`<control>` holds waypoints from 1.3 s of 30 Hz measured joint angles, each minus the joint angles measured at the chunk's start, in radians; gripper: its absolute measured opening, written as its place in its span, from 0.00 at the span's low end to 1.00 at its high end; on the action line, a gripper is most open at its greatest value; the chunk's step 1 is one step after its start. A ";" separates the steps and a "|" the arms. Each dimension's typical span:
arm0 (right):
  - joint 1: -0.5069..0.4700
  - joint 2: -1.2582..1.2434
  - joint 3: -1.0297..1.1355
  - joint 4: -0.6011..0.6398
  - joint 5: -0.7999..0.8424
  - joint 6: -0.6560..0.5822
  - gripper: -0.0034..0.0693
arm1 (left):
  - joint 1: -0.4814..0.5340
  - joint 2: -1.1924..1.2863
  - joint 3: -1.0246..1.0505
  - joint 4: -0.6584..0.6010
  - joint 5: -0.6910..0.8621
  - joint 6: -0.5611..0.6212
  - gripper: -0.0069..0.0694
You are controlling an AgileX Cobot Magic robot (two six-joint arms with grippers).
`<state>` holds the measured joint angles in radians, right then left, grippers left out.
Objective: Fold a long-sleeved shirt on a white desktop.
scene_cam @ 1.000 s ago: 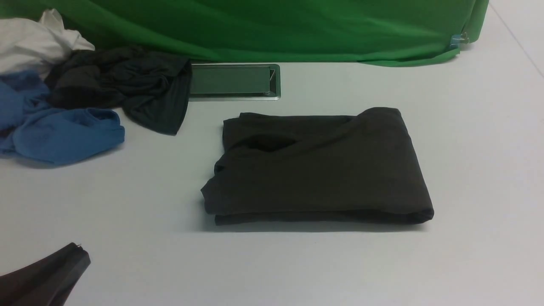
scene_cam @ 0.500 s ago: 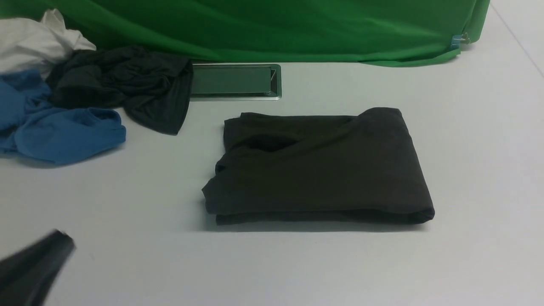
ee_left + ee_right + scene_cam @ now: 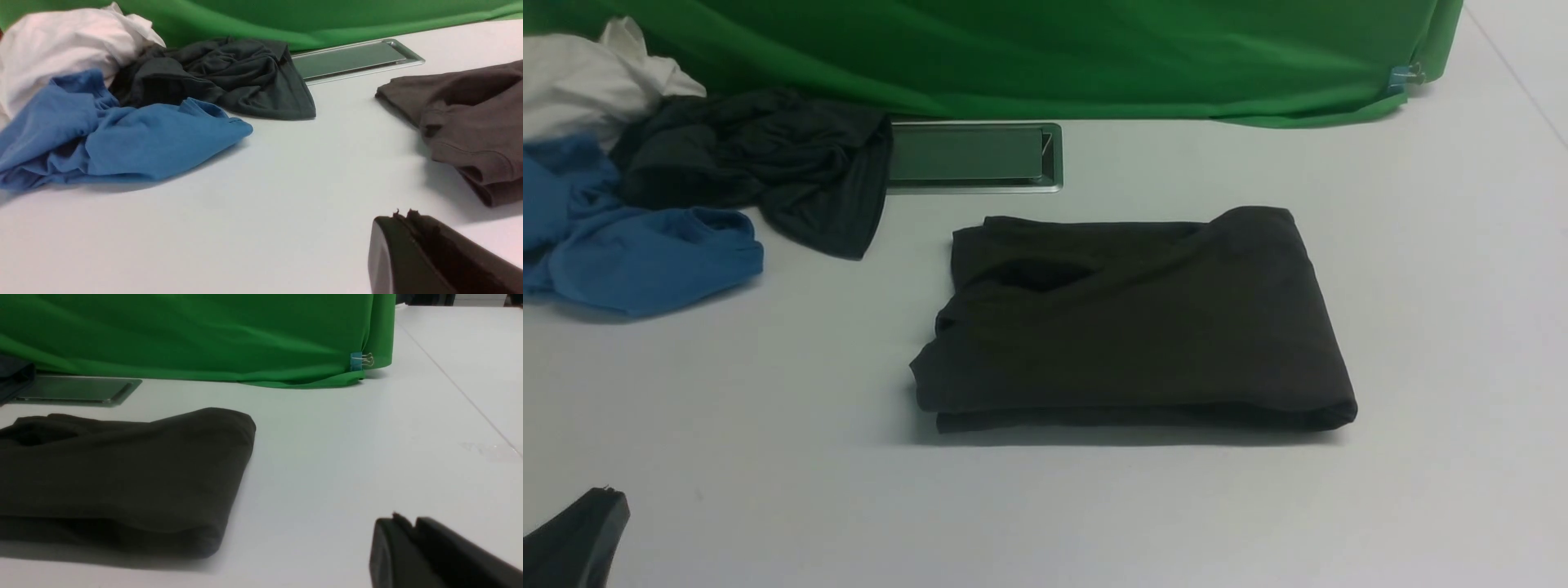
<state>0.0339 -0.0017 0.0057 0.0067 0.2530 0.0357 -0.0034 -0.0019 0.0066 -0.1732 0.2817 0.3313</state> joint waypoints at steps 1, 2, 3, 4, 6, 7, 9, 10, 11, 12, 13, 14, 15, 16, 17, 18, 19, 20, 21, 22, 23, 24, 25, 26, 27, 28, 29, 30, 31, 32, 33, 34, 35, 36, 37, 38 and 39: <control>0.000 0.000 0.000 0.000 0.000 0.000 0.18 | 0.000 0.000 0.000 0.000 0.000 0.000 0.11; 0.000 0.000 0.000 0.000 0.000 0.001 0.18 | 0.000 0.000 0.000 -0.001 0.000 0.001 0.11; 0.000 0.000 0.000 0.000 0.000 0.001 0.18 | 0.000 0.000 0.000 0.000 0.000 0.001 0.11; 0.000 0.000 0.000 0.000 0.000 0.001 0.19 | 0.000 0.000 0.000 -0.003 0.000 0.001 0.11; 0.000 0.000 0.000 0.000 0.000 0.002 0.20 | 0.000 0.000 0.000 -0.003 0.000 0.001 0.11; 0.000 0.000 0.000 0.000 0.000 0.002 0.20 | 0.000 0.000 0.000 -0.003 0.000 0.001 0.11; 0.000 0.000 0.000 0.000 0.000 0.002 0.21 | 0.000 0.000 0.000 -0.004 0.000 0.001 0.11; 0.000 0.000 0.000 0.000 0.000 0.002 0.21 | 0.000 0.000 0.000 -0.004 0.000 0.001 0.11; 0.000 0.000 0.000 0.000 0.000 0.002 0.21 | 0.000 0.000 0.000 -0.004 0.000 0.001 0.11; 0.000 0.000 0.000 0.000 0.000 0.002 0.22 | 0.000 0.000 0.000 -0.004 0.000 0.001 0.11; 0.000 0.000 0.000 0.000 0.000 0.002 0.23 | 0.000 0.000 0.000 -0.004 0.000 0.001 0.11; 0.000 0.000 0.000 0.000 0.000 0.002 0.24 | 0.000 0.000 0.000 -0.004 0.000 0.001 0.11; 0.000 0.000 0.000 0.000 0.000 0.002 0.24 | 0.000 0.000 0.000 -0.004 0.000 0.001 0.11; 0.000 0.000 0.000 0.000 0.000 0.002 0.25 | 0.000 0.000 0.000 -0.004 0.000 0.001 0.11; 0.000 0.000 0.000 0.000 0.000 0.002 0.25 | 0.000 0.000 0.000 -0.004 0.000 0.001 0.11; 0.000 0.000 0.000 0.000 0.000 0.002 0.25 | 0.000 0.000 0.000 -0.004 0.000 0.001 0.11; 0.000 0.000 0.000 0.000 0.000 0.002 0.26 | 0.000 0.000 0.000 -0.004 0.001 0.001 0.11; 0.000 0.000 0.000 0.000 0.000 0.002 0.26 | 0.000 0.000 0.000 -0.004 0.001 0.001 0.11; 0.000 0.000 0.000 0.000 0.000 0.002 0.26 | 0.000 0.000 0.000 -0.004 0.001 0.001 0.11; 0.000 0.000 0.000 0.000 0.000 0.002 0.27 | 0.000 0.000 0.000 -0.004 0.003 0.001 0.11; 0.000 0.000 0.000 0.000 0.000 0.002 0.27 | 0.000 0.000 0.000 -0.004 0.003 0.001 0.11; 0.000 0.000 0.000 0.000 0.000 0.002 0.27 | 0.000 0.000 0.000 -0.004 0.003 0.003 0.11; 0.000 0.000 0.000 0.000 0.000 0.002 0.28 | 0.000 0.000 0.000 -0.004 0.004 0.003 0.11; 0.000 0.000 0.000 0.000 0.000 0.002 0.28 | 0.000 0.000 0.000 -0.004 0.006 0.003 0.11; 0.000 0.000 0.000 0.000 0.000 0.002 0.28 | 0.000 0.000 0.000 -0.004 0.006 0.003 0.11; 0.000 0.000 0.000 0.000 0.000 0.002 0.29 | 0.000 0.000 0.000 -0.004 0.006 0.003 0.11; 0.000 0.000 0.000 0.000 0.000 0.002 0.29 | 0.000 0.000 0.000 -0.004 0.006 0.003 0.11; 0.000 0.000 0.000 0.000 0.000 0.002 0.30 | 0.000 0.000 0.000 -0.004 0.006 0.003 0.11; 0.000 0.000 0.000 0.000 0.000 0.002 0.31 | 0.000 0.000 0.000 -0.004 0.006 0.003 0.11; 0.000 0.000 0.000 0.000 0.000 0.002 0.31 | 0.000 0.000 0.000 -0.004 0.006 0.003 0.11; 0.000 0.000 0.000 0.000 0.000 0.002 0.31 | 0.000 0.000 0.000 -0.004 0.006 0.003 0.11; 0.000 0.000 0.000 0.000 0.000 0.002 0.32 | 0.000 0.000 0.000 -0.004 0.006 0.003 0.11; 0.000 0.000 0.000 0.000 0.000 0.002 0.32 | 0.000 0.000 0.000 -0.004 0.006 0.003 0.11; 0.000 0.000 0.000 0.000 0.000 0.002 0.32 | 0.000 0.000 0.000 -0.004 0.006 0.003 0.11; 0.000 0.000 0.000 0.000 0.000 0.002 0.33 | 0.000 0.000 0.000 -0.004 0.006 0.003 0.11; 0.000 0.000 0.000 0.000 0.000 0.002 0.33 | 0.000 0.000 0.000 -0.004 0.006 0.003 0.11; 0.000 0.000 0.000 0.000 0.000 0.002 0.33 | 0.000 0.000 0.000 -0.004 0.006 0.003 0.11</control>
<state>0.0339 -0.0017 0.0057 0.0067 0.2530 0.0381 -0.0034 -0.0019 0.0066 -0.1771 0.2881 0.3344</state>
